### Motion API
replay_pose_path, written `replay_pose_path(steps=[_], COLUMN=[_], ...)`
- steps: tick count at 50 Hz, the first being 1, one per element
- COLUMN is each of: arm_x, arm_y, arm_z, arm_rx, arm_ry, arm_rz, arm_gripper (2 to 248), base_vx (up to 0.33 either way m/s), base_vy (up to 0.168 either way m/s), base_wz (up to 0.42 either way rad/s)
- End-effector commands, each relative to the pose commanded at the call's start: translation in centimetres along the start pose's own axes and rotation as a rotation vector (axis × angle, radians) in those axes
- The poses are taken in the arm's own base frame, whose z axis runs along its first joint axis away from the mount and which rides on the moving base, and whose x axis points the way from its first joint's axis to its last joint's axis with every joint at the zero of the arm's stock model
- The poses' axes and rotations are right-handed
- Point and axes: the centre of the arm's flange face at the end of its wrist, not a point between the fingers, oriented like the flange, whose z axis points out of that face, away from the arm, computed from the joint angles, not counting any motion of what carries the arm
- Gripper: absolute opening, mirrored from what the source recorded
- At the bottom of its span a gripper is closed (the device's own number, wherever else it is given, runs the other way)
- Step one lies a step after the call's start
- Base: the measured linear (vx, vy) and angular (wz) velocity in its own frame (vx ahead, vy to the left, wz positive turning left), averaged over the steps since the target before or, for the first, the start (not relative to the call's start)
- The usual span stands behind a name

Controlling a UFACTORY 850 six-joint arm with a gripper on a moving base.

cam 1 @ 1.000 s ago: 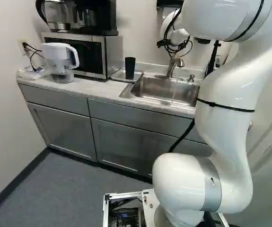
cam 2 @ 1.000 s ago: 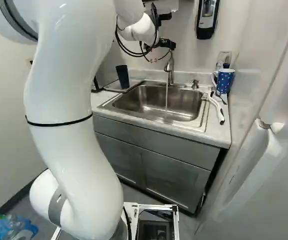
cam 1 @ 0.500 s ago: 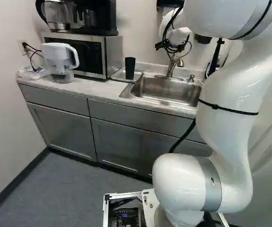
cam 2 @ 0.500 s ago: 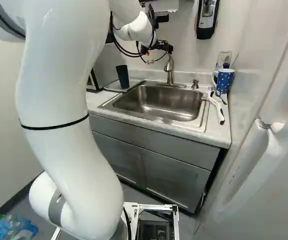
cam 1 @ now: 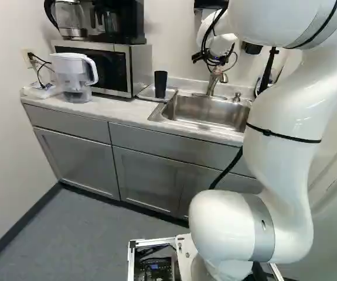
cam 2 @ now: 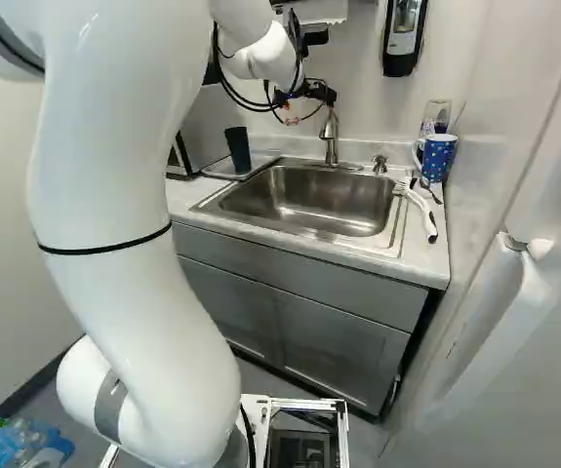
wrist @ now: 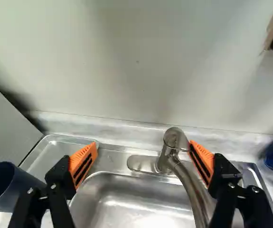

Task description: Rinse the cup and place it in the tray

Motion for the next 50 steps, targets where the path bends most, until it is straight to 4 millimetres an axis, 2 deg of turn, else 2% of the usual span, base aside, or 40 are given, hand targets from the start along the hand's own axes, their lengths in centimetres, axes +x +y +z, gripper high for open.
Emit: replay_pose_path(steps=[33, 50], arm_x=[-2.4, -3.8], arm_y=[-2.7, -3.0], arm_z=[-5.5, -7.6], arm_rx=[0.043, 0.049], arm_ry=[-0.018, -0.082], arm_rz=[-0.021, -0.026], arm_gripper=[247, 247], base_vx=[0.0, 0.0], base_vy=[0.0, 0.0], base_wz=[0.0, 0.0])
